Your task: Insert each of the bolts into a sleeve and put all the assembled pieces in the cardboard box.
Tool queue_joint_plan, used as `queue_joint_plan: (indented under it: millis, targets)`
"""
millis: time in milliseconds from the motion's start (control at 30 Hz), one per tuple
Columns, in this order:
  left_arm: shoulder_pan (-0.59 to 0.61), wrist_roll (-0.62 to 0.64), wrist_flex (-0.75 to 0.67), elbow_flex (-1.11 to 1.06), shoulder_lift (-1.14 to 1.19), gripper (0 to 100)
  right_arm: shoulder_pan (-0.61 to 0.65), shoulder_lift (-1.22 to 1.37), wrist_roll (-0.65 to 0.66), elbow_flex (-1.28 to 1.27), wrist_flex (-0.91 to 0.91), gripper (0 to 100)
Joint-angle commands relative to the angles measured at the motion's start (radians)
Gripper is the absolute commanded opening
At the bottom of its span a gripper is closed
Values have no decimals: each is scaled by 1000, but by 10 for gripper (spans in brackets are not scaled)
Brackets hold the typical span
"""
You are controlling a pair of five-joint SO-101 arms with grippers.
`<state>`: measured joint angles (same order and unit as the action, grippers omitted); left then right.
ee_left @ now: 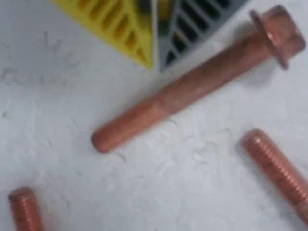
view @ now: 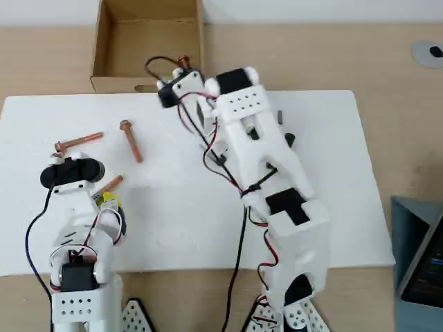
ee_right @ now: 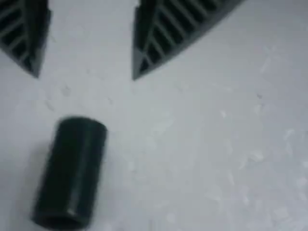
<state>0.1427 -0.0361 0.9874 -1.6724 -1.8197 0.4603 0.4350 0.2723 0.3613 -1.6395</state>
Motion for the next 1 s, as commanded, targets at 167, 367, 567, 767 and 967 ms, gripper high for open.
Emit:
queue_joint_plan:
  millis: [167,367,567,767,967]
  targets:
    - [6,-5,-11,2,-5,2,27,-71,8,-142,130,150]
    - [6,-6,-11,2,-5,2,24,-71,28,-196,201,150]
    - [6,-6,-11,2,-5,2,24,-36,29,-196,233,150]
    - [6,-6,-11,2,-5,2,22,50,48,-170,249,149]
    - [6,-6,-11,2,-5,2,36,101,44,-114,241,146]
